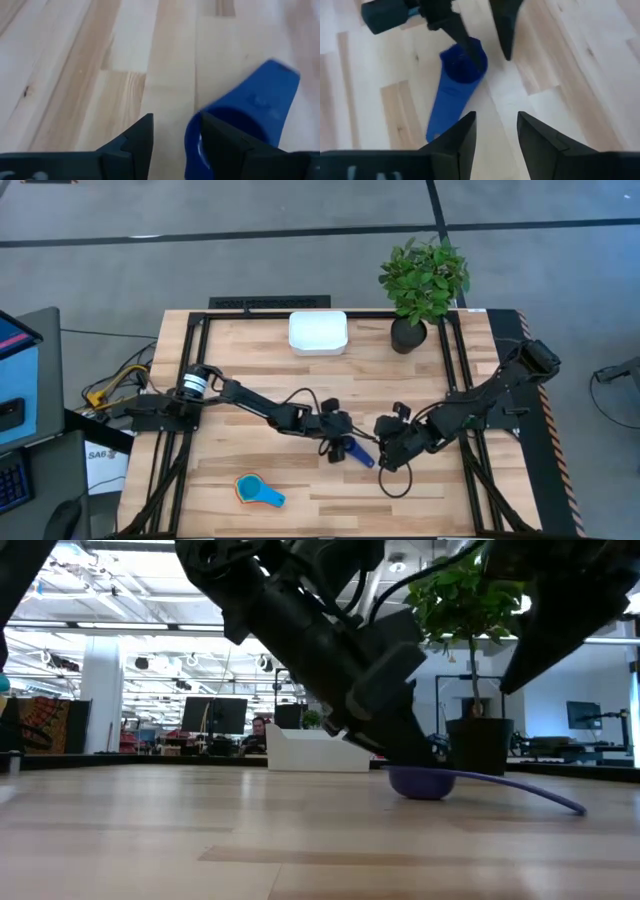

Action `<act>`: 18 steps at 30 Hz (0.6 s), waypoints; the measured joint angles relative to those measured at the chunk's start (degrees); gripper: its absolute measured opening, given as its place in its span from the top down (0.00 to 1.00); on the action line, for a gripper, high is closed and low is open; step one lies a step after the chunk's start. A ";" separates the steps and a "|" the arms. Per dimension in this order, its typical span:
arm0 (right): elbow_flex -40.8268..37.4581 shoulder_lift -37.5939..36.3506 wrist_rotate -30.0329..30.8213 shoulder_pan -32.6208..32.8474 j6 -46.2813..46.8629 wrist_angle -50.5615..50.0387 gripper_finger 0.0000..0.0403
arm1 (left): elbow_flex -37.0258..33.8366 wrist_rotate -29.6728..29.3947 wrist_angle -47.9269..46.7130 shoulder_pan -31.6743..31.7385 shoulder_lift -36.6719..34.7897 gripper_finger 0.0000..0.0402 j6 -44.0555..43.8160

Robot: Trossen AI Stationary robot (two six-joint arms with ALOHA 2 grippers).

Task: Nest measuring cups in basket
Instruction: Stack the dark purple measuring cup into the light blue measuring cup

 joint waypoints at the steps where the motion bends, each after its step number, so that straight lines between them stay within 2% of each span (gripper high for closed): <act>1: 0.00 -0.02 0.49 -0.02 0.00 -0.06 0.59 | -0.01 -0.04 -0.83 0.00 0.00 0.64 0.09; 6: 0.00 0.00 1.03 -0.23 0.07 -0.73 0.60 | 0.01 -0.03 -3.69 -0.15 -0.13 0.73 0.07; 13: 0.00 0.00 1.73 -0.23 0.07 -1.73 0.62 | -0.03 -1.73 -6.10 -0.26 -1.60 0.96 -1.11; 15: 0.00 0.00 2.66 -0.24 0.18 -2.31 0.63 | -0.01 -2.18 -7.66 -0.50 -3.37 0.98 -1.91; 18: -0.01 0.03 4.02 -0.59 0.35 -2.34 0.64 | -0.01 -2.73 -15.76 -1.58 -7.67 0.98 -3.69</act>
